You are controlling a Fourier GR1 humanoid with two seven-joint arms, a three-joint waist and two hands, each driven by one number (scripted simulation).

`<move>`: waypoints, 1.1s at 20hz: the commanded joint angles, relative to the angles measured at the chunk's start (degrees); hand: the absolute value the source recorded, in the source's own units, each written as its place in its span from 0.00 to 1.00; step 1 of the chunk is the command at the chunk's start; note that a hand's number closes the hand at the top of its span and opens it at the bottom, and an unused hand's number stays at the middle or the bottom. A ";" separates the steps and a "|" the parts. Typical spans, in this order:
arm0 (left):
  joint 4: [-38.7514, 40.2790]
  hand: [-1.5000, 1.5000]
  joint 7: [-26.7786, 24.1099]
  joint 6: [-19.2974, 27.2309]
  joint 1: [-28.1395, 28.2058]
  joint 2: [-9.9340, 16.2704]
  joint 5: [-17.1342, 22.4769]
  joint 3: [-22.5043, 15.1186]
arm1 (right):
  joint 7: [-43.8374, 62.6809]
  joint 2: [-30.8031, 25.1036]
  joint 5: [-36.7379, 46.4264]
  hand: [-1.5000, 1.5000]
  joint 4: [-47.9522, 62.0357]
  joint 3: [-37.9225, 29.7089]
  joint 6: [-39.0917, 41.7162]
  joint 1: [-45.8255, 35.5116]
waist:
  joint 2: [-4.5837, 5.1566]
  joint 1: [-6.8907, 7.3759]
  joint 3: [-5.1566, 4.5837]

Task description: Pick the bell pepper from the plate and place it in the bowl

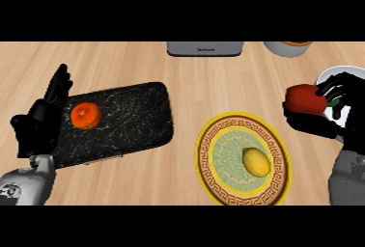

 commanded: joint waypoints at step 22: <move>3.67 0.50 -3.36 -2.18 -1.71 -1.17 -0.46 1.23 | -42.39 -21.12 -10.31 0.00 73.27 -26.64 -16.24 -16.65 | 0.81 1.97 0.17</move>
